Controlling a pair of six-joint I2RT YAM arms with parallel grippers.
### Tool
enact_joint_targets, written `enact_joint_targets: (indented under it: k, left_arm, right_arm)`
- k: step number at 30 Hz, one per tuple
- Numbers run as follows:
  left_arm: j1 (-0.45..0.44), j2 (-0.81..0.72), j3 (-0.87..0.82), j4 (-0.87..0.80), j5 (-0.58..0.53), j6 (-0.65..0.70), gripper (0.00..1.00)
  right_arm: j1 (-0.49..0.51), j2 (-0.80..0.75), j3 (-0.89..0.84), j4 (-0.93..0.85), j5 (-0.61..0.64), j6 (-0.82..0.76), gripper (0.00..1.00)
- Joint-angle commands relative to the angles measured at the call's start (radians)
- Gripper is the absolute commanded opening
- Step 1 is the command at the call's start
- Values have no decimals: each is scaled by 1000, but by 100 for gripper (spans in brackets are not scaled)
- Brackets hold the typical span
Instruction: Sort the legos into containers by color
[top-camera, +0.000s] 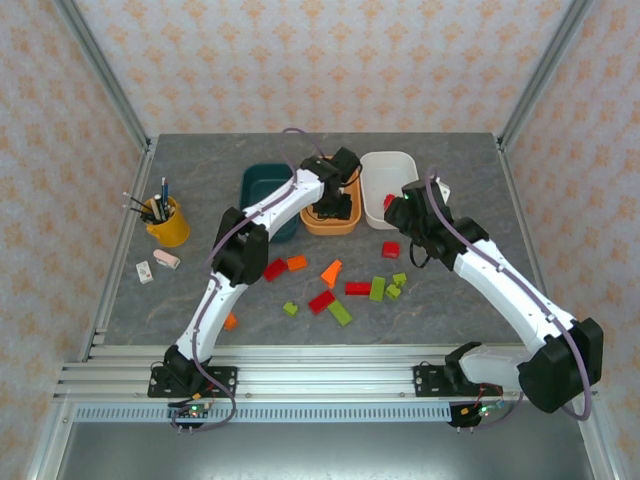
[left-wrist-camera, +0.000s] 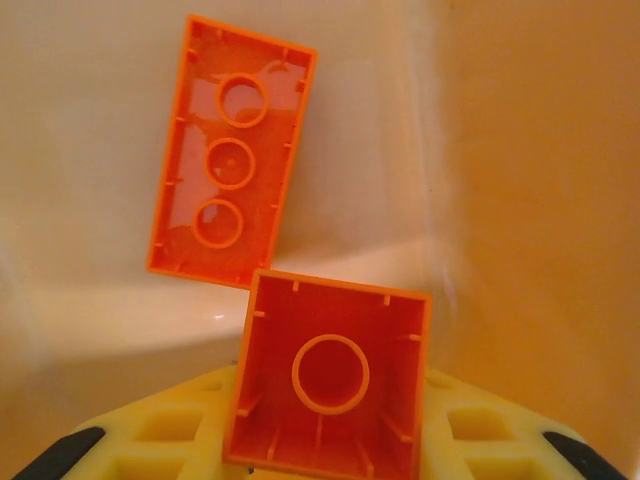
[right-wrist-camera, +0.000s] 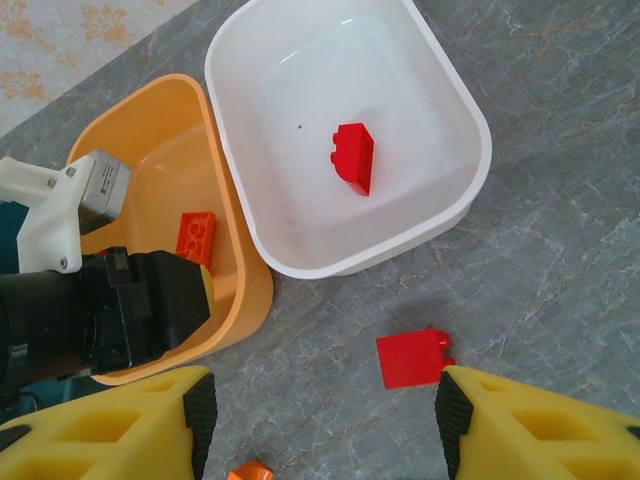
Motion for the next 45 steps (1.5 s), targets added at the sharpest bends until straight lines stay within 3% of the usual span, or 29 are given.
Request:
enact_joint_targets:
  k: [1,3,5,10,16,21,34,41,45]
  left_arm:
    - [5,17,38,-9,50,-20,38]
    - [6,14,38,-12,53,-21,41]
    - [8,5,38,-17,54,-23,51]
    - [13,-44,38,-30,42,-23,63]
    - [11,-164,9,-28,6,-40,69]
    - [6,-368,-197,57,-19,-72,72]
    - [-4,-956,-920,374,45,-263,81]
    - [-11,-1115,-1081,421,65,-318,82]
    - [-26,-1149,-1080,421,59,-327,82]
  right_arm:
    - [-5,-15,-30,-62,17,26,62]
    - [-5,-2,-45,-74,23,30,62]
    - [-6,19,-66,-83,25,21,62]
    - [-33,157,-29,-158,-69,-92,73]
    - [-40,342,35,-155,-134,-245,80]
    - [-46,472,93,-131,-153,-269,79]
    - [-75,623,145,-96,-154,-292,55]
    - [-74,621,149,-90,-166,-290,38]
    - [-71,491,142,-118,-135,-275,34]
